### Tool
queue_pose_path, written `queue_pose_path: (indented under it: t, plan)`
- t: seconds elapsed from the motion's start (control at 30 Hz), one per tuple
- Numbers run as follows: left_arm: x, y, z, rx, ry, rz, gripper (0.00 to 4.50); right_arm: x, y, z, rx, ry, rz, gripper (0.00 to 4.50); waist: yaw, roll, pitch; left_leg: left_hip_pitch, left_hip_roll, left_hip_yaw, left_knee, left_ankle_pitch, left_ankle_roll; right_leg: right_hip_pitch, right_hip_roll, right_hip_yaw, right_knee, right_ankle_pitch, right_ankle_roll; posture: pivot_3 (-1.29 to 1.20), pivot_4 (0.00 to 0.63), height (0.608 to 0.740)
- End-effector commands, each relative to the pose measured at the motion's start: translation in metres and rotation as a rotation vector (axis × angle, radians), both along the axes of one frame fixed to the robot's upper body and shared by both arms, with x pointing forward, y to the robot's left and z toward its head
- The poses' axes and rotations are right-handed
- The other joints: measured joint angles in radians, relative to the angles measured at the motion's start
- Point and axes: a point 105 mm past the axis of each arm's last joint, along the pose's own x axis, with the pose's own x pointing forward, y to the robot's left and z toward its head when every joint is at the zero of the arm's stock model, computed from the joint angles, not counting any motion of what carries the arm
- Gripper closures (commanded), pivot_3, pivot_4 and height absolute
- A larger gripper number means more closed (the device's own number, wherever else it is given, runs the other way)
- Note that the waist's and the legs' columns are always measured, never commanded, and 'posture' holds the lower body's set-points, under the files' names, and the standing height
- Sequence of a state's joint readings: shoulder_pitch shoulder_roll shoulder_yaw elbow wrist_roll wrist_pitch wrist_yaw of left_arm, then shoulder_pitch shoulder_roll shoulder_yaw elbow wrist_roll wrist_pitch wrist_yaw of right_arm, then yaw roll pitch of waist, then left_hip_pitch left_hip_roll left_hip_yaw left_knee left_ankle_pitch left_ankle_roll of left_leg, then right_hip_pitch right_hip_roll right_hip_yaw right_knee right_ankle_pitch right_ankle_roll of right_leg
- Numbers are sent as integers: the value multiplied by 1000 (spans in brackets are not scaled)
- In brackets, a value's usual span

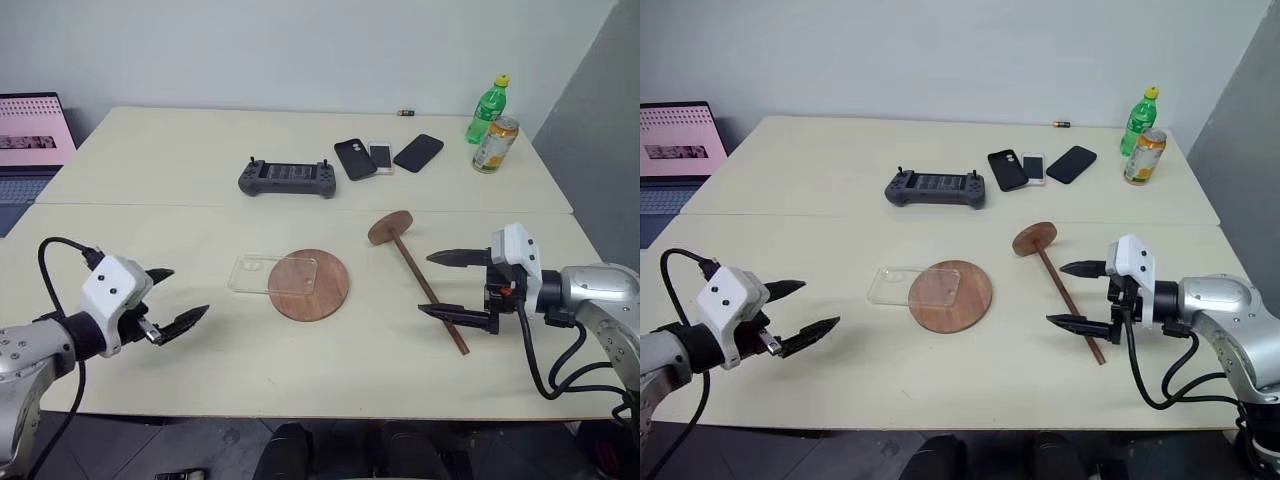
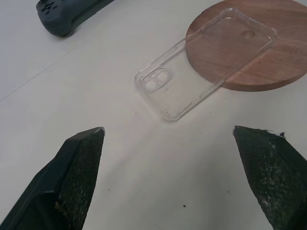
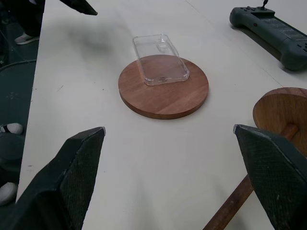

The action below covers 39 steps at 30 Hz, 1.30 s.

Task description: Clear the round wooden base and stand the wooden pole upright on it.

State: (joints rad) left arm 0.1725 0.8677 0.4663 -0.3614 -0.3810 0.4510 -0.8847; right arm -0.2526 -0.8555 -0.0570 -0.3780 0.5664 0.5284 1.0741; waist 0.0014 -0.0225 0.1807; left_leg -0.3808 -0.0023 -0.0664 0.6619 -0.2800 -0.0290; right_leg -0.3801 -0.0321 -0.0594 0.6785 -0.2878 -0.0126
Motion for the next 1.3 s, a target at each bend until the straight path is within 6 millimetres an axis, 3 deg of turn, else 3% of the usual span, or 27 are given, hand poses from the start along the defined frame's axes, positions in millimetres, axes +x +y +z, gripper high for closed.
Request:
queue_pose_path:
  t: [0.03, 0.37, 0.63, 0.83, 1.3]
  plan:
    - [2, -5, 11, -17, -36, -34, 39, -3, -1, 10, -12, -57, 6, 0, 0, 0, 0, 0, 0, 0, 0, 0, 0, 0, 0, 0, 0, 0, 0, 0, 150, 740]
    - [-2, -13, 18, -71, -29, -93, 39, -4, -2, 10, -13, -50, 5, 0, 0, 0, 0, 0, 0, 1, 0, 0, 0, 0, 0, 1, 0, 0, 0, 0, 150, 740]
    - [8, -11, 18, 52, -61, -128, 39, -8, 5, 12, -8, -54, 16, 0, 0, 1, 0, 0, 0, 1, 0, 0, 0, 0, 0, 1, 0, 0, 0, 0, 150, 740]
    - [14, -28, 7, 146, -13, -277, 39, -16, 14, 8, -47, -32, 26, 0, 0, 1, 1, 0, 0, 2, 0, 0, 0, -1, 0, 2, 0, 0, 0, 0, 150, 740]
    - [57, -42, -26, 359, 39, -428, 39, -35, 34, -4, -70, 2, 24, 0, -2, 1, 1, -1, 0, 8, 0, 0, 0, -5, 1, 7, 2, -1, 2, 0, 150, 740]
